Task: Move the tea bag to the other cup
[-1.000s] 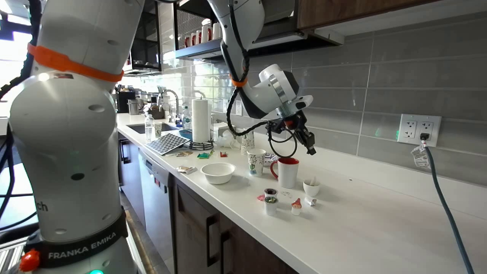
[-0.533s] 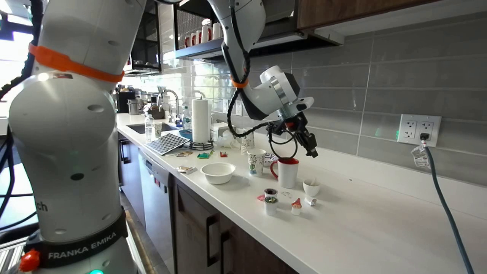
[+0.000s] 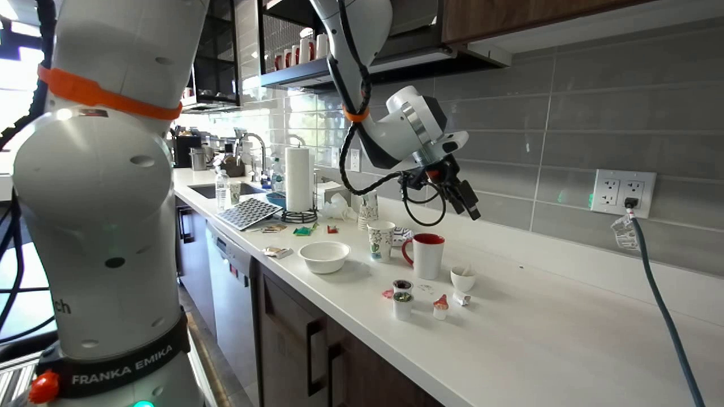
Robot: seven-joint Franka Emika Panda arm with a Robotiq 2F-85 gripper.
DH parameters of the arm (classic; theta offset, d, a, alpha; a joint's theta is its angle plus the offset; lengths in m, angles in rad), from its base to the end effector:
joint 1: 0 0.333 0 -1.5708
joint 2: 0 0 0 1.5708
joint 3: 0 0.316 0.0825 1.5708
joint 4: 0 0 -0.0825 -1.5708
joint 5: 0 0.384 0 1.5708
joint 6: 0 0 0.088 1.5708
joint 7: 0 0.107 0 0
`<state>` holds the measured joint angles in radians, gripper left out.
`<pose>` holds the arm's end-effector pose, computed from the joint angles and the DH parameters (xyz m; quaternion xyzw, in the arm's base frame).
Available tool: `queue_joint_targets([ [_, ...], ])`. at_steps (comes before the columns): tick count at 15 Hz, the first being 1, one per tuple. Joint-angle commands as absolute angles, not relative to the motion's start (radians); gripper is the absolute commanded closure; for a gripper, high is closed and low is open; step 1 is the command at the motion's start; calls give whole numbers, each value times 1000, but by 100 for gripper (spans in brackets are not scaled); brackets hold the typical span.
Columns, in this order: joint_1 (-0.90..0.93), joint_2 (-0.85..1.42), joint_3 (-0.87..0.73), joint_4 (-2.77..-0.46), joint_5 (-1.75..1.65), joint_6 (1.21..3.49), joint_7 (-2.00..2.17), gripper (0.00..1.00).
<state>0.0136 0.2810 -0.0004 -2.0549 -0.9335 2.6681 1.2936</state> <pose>0.6105 0.0318 0.3262 0.9220 -0.2365 0.2805 0.1235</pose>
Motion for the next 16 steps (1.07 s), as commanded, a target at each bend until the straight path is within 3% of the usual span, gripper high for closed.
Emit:
queue_joint_targets([
  [1,10,224,5,-2100,-913,2669,1300,0],
  [8,32,106,16,-2184,-686,2652,1132,0],
  [16,76,-33,44,-2239,-563,2461,1007,0],
])
